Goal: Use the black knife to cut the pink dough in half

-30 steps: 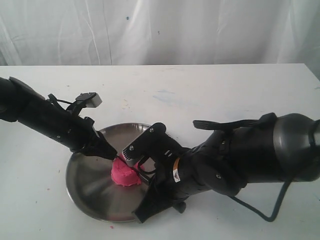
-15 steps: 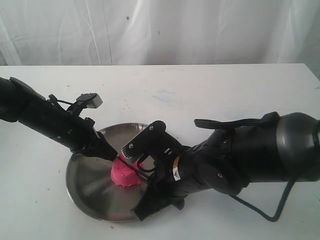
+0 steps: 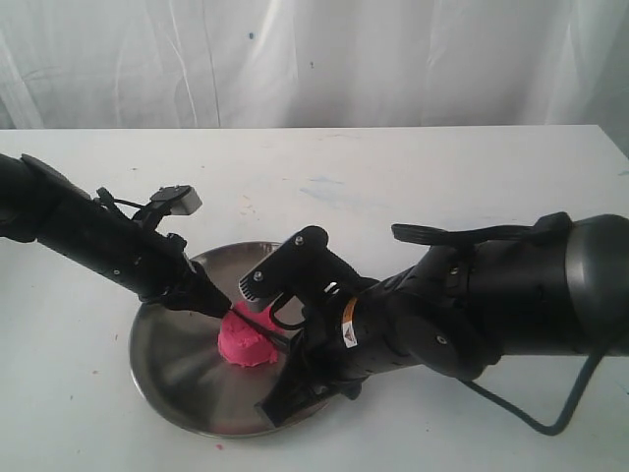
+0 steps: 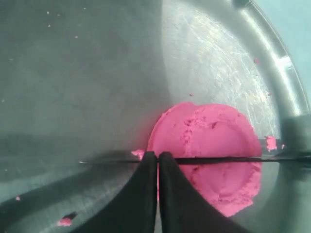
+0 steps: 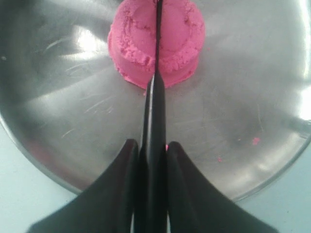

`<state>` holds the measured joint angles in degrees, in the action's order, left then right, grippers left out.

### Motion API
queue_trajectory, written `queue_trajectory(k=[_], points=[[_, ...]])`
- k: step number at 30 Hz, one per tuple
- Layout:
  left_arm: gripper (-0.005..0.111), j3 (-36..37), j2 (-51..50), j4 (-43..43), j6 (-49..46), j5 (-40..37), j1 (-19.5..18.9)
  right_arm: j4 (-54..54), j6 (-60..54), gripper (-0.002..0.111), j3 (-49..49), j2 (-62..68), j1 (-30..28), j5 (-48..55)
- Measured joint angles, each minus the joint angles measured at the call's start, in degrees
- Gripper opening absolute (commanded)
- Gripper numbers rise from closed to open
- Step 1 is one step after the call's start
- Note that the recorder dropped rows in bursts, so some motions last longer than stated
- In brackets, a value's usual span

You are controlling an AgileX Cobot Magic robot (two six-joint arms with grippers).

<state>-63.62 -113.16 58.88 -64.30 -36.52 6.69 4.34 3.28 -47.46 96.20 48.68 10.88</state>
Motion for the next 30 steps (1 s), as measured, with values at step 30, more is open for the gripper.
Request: queue_trajectory(k=[30], points=[[0.009, 0.00, 0.52, -0.11, 0.00, 0.15, 0.00, 0.00, 0.00, 0.000, 0.00, 3.90, 0.00, -1.31]])
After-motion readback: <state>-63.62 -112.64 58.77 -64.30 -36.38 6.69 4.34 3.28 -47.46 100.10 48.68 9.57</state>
